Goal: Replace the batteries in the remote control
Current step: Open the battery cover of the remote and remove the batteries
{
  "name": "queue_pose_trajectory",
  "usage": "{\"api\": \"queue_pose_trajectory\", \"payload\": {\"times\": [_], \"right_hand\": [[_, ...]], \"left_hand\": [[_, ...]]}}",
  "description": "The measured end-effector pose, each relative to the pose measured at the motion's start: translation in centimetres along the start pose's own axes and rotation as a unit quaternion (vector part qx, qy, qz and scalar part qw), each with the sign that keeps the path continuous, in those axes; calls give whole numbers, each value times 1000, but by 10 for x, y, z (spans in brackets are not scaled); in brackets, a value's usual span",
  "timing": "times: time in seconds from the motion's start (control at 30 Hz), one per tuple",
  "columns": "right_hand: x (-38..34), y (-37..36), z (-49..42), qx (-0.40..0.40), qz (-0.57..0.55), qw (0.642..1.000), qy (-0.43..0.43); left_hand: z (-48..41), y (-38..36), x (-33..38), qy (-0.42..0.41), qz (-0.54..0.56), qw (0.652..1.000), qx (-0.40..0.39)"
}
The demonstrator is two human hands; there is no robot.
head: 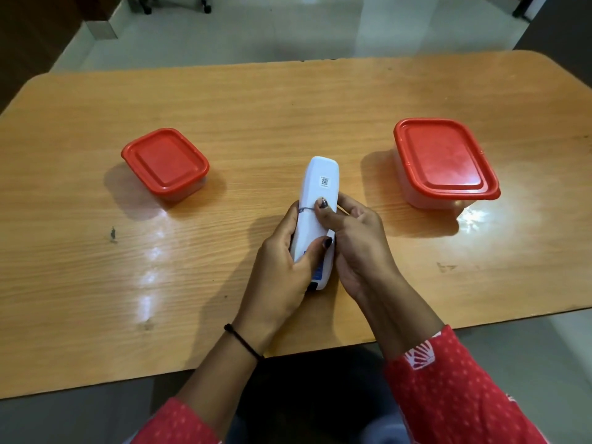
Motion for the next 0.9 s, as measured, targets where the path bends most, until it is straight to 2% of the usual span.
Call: {"api": "queue_pose_trajectory", "payload": {"times": [0.07,0.2,0.3,0.4,0.47,0.57,0.83,0.9], "right_hand": [[0,-1,0,2,-4,1000,-3],[-3,-4,-2,-45,11,999,-8],[-11,-2,-2,-19,139,989,34],[-30,-3,2,55,342,930,123],[-40,-5,6,94,402,894,173],[-50,-9,13,117,422,871,222],[-64,-11,23,133,431,851,268],[-67,-14,28,155,446,834,285]], "left_hand": [[2,0,0,4,-2,1000,13],[3,3,2,4,-3,1000,18],[3,5,5,0,-8,1000,14],[4,4,6,1,-14,1000,17],[5,4,6,2,-12,1000,16],[5,5,6,2,5,1000,15],[4,1,8,-5,41,999,14],[3,-1,7,-5,43,999,17]]}}
Point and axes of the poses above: each hand's wrist, its own z-axis away from the middle knuckle, its own y-axis out of the back of the hand, x = y × z, the point moved 7 cm from there along -z, towards the middle knuckle, and after that the axes turned 9 degrees about -x, right-handed, at the moved point
